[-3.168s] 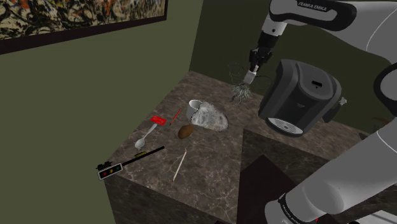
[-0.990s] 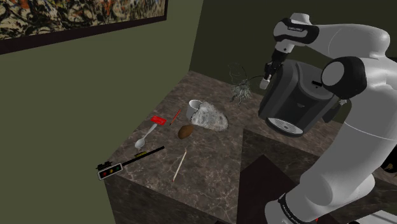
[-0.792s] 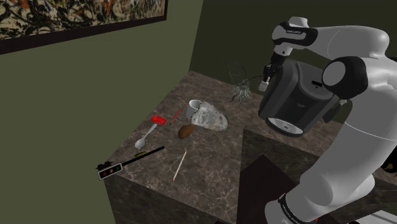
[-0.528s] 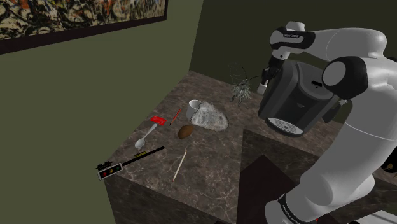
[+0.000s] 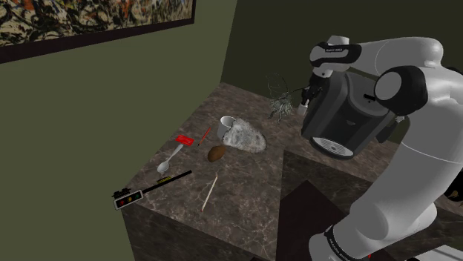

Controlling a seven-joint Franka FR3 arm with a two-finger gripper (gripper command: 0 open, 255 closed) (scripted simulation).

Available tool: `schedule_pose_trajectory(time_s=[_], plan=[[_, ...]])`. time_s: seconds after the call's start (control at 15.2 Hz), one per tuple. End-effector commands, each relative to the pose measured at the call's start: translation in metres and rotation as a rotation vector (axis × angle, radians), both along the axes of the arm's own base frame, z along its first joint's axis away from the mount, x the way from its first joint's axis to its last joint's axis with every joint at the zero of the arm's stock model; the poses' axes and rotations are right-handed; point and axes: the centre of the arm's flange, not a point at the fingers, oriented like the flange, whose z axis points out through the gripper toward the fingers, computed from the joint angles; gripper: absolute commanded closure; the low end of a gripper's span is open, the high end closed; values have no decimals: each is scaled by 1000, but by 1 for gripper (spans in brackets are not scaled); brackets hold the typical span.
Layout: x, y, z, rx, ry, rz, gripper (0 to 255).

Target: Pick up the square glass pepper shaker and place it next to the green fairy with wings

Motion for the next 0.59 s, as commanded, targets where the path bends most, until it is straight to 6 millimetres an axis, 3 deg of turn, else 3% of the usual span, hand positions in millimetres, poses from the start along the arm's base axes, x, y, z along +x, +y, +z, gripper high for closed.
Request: schedule_pose_trajectory(time_s=[0.0,0.53], plan=[[0,-1,-12,0,0,0,255],[0,-1,-54,0,0,0,255]])
